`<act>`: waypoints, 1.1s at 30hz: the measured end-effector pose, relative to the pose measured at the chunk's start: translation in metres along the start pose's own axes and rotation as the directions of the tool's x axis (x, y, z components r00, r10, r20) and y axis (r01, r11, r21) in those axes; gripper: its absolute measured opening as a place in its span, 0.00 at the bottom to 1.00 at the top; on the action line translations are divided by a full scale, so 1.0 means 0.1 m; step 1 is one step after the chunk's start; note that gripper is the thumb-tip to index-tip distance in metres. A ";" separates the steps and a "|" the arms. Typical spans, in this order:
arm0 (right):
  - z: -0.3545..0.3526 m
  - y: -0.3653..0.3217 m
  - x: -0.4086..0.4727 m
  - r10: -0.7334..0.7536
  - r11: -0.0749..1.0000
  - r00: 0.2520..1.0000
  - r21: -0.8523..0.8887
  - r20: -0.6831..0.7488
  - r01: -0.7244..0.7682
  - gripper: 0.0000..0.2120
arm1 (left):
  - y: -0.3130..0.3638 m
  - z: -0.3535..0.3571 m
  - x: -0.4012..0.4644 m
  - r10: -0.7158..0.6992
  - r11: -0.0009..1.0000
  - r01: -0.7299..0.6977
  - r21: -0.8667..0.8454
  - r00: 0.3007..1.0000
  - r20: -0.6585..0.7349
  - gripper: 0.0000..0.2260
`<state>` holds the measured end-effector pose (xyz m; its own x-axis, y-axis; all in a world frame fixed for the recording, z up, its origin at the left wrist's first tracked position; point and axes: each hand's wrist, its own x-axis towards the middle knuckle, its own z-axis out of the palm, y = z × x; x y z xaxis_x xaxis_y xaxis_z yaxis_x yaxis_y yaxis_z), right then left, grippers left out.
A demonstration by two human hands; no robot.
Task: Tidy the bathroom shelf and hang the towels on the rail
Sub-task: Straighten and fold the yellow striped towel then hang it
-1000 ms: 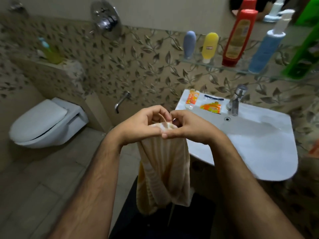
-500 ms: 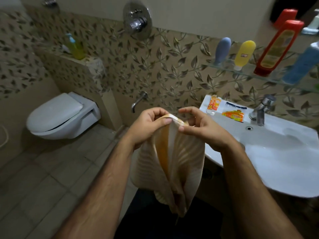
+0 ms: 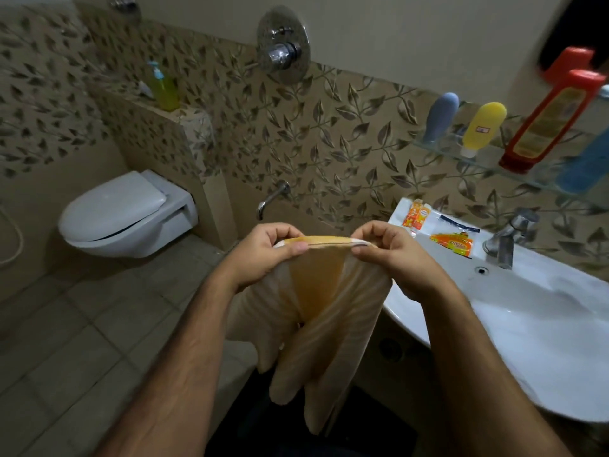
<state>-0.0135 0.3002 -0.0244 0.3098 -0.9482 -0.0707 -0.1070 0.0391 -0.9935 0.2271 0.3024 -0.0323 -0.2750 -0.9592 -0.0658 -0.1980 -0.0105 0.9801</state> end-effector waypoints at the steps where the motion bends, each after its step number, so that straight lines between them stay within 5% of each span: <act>1: 0.02 0.00 0.02 0.020 1.000 0.998 0.000 0.062 -0.020 0.10 | 0.06 0.04 0.03 0.049 0.998 -0.048 0.031 0.999 -0.020 0.05; 5: 0.11 0.01 0.13 -0.002 0.995 0.980 -0.099 0.197 0.022 0.12 | 0.26 0.20 0.18 0.183 0.971 -0.180 0.155 0.983 -0.002 0.05; 8: -0.03 -0.05 0.17 -0.044 0.992 0.995 -0.114 0.090 0.055 0.04 | 0.25 0.18 0.21 0.107 0.984 -0.105 0.142 0.994 -0.007 0.06; 12: -0.35 -0.13 0.21 -0.108 0.991 0.992 -0.086 -0.067 0.102 0.08 | 0.08 0.09 0.16 -0.054 0.995 0.055 0.082 0.998 -0.022 0.12; 17: -0.48 -0.08 0.29 -0.072 0.953 0.996 -0.297 -0.043 0.056 0.09 | 0.16 0.21 0.24 0.047 0.997 -0.039 0.061 0.989 -0.137 0.08; 20: -0.37 -0.01 0.30 -0.007 0.985 0.995 -0.170 0.096 0.023 0.06 | 0.30 0.31 0.32 0.083 0.992 -0.069 0.106 0.988 -0.134 0.08; 25: -0.28 0.10 0.28 -0.085 0.996 0.967 0.035 0.240 0.079 0.22 | 0.34 0.39 0.42 0.087 0.975 -0.058 0.214 0.988 -0.130 0.06; 28: -0.37 0.03 0.31 -0.141 0.986 0.984 -0.078 0.113 0.151 0.05 | 0.27 0.39 0.42 0.032 0.970 -0.002 0.245 0.992 -0.118 0.05; 33: -0.56 0.02 0.40 -0.126 0.992 0.974 0.001 -0.186 0.128 0.11 | 0.12 0.44 0.31 -0.059 0.982 0.080 0.173 0.991 -0.124 0.14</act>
<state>-0.0538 0.2444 -0.0247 0.1395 -0.9876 0.0725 -0.0656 -0.0823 -0.9944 0.1752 0.2846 -0.0308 -0.1438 -0.9846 -0.0995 -0.3787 -0.0381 0.9248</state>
